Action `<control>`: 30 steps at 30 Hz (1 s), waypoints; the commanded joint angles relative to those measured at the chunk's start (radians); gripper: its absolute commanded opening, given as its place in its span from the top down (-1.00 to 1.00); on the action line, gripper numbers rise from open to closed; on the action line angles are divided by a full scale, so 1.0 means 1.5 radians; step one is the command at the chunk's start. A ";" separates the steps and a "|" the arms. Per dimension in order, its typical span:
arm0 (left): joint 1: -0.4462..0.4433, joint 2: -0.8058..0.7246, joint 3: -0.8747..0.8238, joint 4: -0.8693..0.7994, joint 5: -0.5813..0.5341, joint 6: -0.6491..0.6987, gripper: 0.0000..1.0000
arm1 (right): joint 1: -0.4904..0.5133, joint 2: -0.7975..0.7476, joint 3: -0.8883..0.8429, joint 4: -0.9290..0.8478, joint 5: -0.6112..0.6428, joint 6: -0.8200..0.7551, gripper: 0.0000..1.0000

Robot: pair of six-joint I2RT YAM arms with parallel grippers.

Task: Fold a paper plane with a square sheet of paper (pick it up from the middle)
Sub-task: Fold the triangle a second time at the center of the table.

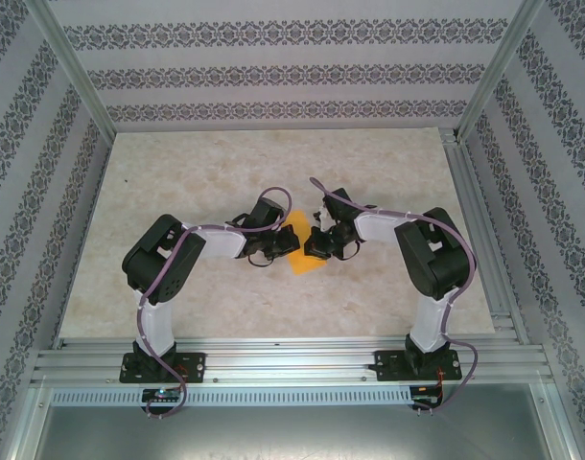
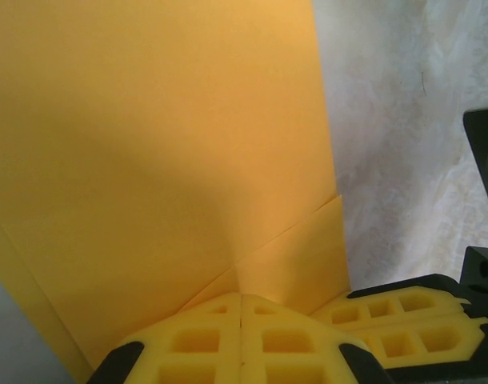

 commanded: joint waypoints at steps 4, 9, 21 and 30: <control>-0.001 0.031 0.007 -0.054 -0.038 0.019 0.89 | -0.035 -0.021 -0.071 -0.018 0.016 -0.025 1.00; -0.001 0.044 0.005 -0.060 -0.047 0.018 0.91 | -0.056 -0.037 -0.097 -0.016 -0.004 -0.038 0.99; -0.002 0.049 0.010 -0.069 -0.049 0.020 0.92 | -0.106 -0.053 -0.156 -0.012 -0.015 -0.054 0.97; -0.001 0.046 0.008 -0.073 -0.051 0.022 0.93 | -0.145 -0.081 -0.205 -0.006 -0.017 -0.058 0.95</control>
